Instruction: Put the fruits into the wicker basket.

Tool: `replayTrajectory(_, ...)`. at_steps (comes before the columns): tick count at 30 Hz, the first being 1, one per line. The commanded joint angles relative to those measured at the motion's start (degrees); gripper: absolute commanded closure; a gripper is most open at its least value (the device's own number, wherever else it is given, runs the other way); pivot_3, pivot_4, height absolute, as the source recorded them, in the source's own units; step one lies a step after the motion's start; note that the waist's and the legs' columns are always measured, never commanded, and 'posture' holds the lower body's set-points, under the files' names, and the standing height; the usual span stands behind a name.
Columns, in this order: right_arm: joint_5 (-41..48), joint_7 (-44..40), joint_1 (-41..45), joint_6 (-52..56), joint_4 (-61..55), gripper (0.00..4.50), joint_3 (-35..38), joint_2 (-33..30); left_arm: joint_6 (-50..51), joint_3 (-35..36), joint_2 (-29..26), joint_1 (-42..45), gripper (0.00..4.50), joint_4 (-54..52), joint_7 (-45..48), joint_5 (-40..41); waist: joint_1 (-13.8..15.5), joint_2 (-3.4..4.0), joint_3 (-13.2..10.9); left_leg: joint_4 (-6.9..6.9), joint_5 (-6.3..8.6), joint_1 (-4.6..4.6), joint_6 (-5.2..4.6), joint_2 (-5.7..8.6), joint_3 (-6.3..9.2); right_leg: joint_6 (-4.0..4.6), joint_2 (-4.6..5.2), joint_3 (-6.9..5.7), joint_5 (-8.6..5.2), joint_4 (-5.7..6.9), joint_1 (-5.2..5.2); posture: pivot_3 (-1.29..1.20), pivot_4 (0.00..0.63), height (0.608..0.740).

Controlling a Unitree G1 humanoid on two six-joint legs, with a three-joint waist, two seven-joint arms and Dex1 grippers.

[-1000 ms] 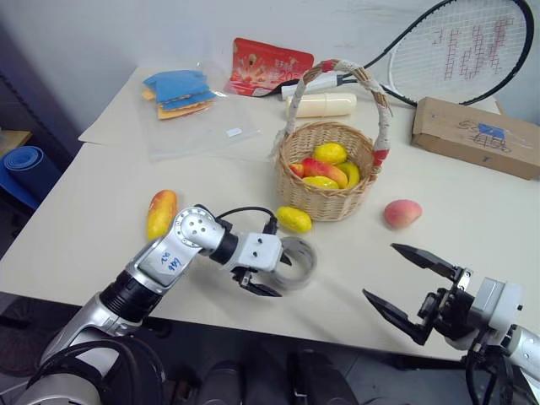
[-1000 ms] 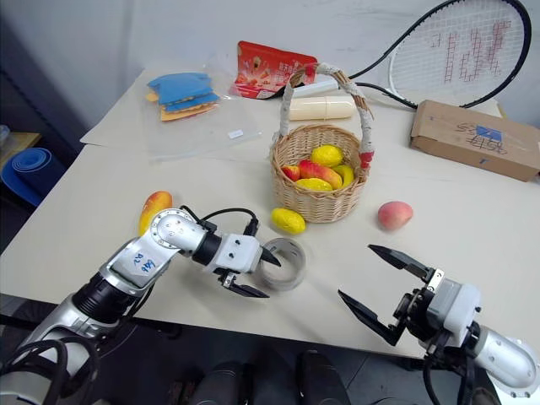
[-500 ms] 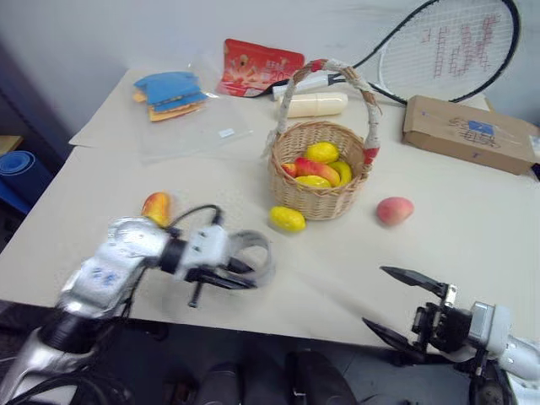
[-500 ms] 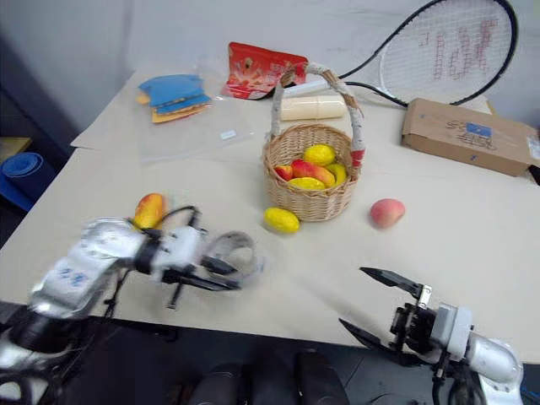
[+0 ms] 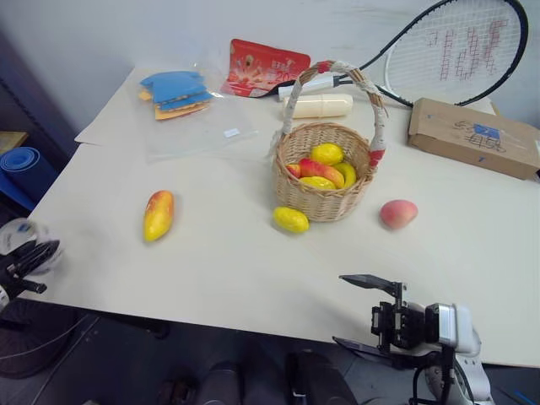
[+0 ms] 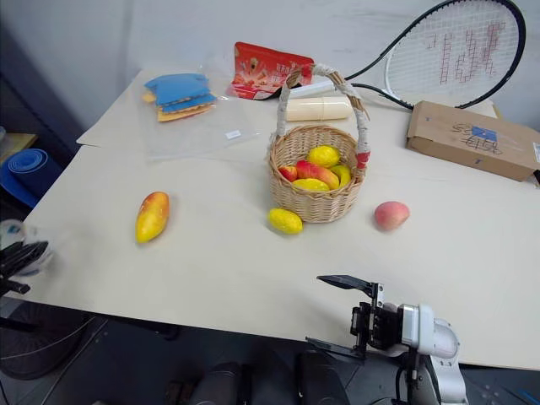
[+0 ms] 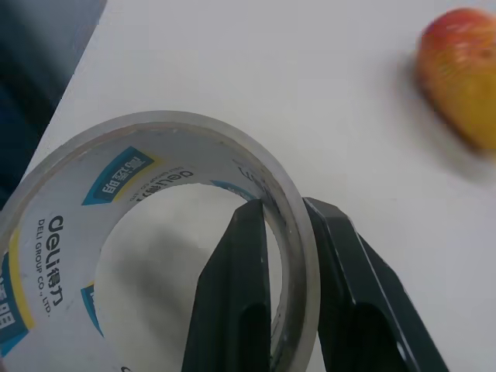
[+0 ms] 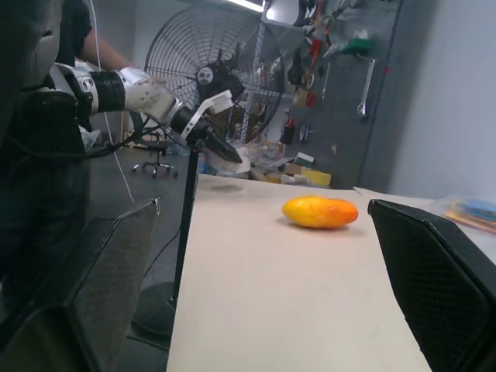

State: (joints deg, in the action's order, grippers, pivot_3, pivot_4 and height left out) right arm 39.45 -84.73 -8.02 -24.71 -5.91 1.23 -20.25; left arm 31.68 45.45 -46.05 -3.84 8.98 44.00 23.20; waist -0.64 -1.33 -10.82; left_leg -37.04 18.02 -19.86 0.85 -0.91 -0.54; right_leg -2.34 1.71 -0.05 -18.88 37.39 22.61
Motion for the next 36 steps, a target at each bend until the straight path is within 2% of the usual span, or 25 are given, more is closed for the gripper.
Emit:
replayTrajectory(1,-1.46,-1.94,0.51,-3.53,2.50,0.00,-0.17,0.44,-4.46,-2.80,-0.26,3.02,4.13,4.24,0.33,-0.18,0.37,-0.03,0.02,0.01,0.00,-0.01,0.00,0.00,0.00,0.00,0.02,-0.01,0.00,-0.01,0.01,0.00,0.150,0.740)
replayTrajectory(3,-1.76,-1.91,0.70,-4.45,4.02,0.00,0.27,0.37,-4.09,-4.41,-0.11,5.39,4.13,5.10,0.08,0.84,0.61,-0.03,0.02,0.02,0.02,-0.07,0.02,0.00,0.00,0.01,0.05,-0.03,0.00,-0.03,0.05,0.00,0.150,0.740)
replayTrajectory(5,-1.30,-1.85,0.53,-4.86,4.69,0.00,0.85,0.09,-2.67,-5.28,-1.46,4.81,3.38,4.65,0.22,0.53,0.49,-0.03,0.02,0.01,-0.01,-0.23,0.03,-0.01,-0.02,0.05,0.24,-0.26,-0.03,0.01,0.15,0.00,0.150,0.740)
replayTrajectory(9,0.13,-0.88,-0.03,-4.25,4.41,0.00,1.98,-0.17,-3.51,-4.66,-5.96,3.53,2.24,4.26,-1.86,-2.11,-0.47,-0.03,0.02,0.13,-0.03,-0.30,0.03,-0.01,-0.09,0.07,0.34,-0.36,-0.03,-0.02,0.23,0.00,0.150,0.740)
replayTrajectory(13,-2.83,9.27,3.04,3.92,-7.03,0.00,0.07,-2.07,1.22,-6.57,-13.36,4.68,1.02,0.55,5.19,1.08,-1.08,0.00,0.00,0.11,-0.07,-0.36,0.04,-0.01,-0.08,0.10,0.44,-0.48,-0.05,0.03,0.28,0.00,0.150,0.740)
replayTrajectory(15,-2.51,10.91,3.29,5.36,-8.33,0.00,0.56,-2.79,5.81,-8.63,-17.44,7.67,1.02,-0.02,7.18,2.70,-0.93,-0.01,0.01,0.10,-0.11,-0.33,0.05,-0.01,-0.10,0.11,0.54,-0.61,-0.06,0.06,0.28,0.00,0.150,0.740)
replayTrajectory(18,-1.99,12.50,5.09,5.92,-9.23,0.00,1.81,-3.25,19.52,-15.90,-20.61,17.19,1.02,-0.14,4.14,4.81,-0.35,0.11,-0.05,0.19,-0.23,-0.37,0.10,-0.04,-0.11,0.18,0.77,-0.94,-0.10,0.06,0.22,0.00,0.150,0.740)
replayTrajectory(21,-1.72,15.69,7.52,6.97,-10.18,0.00,2.13,-2.39,28.54,-21.68,-15.33,28.59,1.02,-0.87,-0.61,7.21,0.23,0.32,-0.08,0.20,-0.25,-0.41,0.05,0.01,-0.19,0.15,0.88,-0.96,-0.08,0.06,0.18,0.00,0.150,0.740)
replayTrajectory(24,-2.22,16.64,8.04,7.55,-10.91,0.00,1.45,-2.31,31.78,-24.61,-9.08,36.08,1.02,2.14,-5.28,6.26,0.46,0.26,-0.07,0.10,-0.25,-0.50,0.02,0.04,-0.18,0.05,0.87,-1.03,-0.03,0.09,0.23,0.00,0.150,0.740)
replayTrajectory(28,-2.62,17.27,8.14,8.12,-11.55,0.00,1.06,-2.60,33.15,-28.91,-3.84,39.98,1.02,4.10,-7.08,5.27,-0.11,0.12,-0.06,-0.02,-0.24,-0.85,0.03,0.04,-0.22,-0.02,0.79,-1.05,-0.01,0.25,0.63,0.00,0.150,0.740)
replayTrajectory(31,-2.92,17.63,8.34,8.53,-11.95,0.00,0.97,-2.79,31.42,-32.44,-1.94,41.57,1.02,6.83,-8.48,2.67,-0.34,0.11,-0.05,-0.24,-0.28,-1.30,0.07,0.04,-0.23,-0.08,0.76,-1.05,0.03,0.38,1.03,0.00,0.150,0.740)
replayTrajectory(36,-3.49,19.90,9.13,10.30,-13.93,0.00,0.31,-2.66,31.41,-37.04,0.58,42.61,1.02,8.63,-7.01,1.51,-0.70,0.10,-0.05,-0.27,-0.46,-1.25,0.11,0.05,-0.22,-0.14,0.76,-1.05,0.06,0.43,0.99,0.00,0.150,0.740)
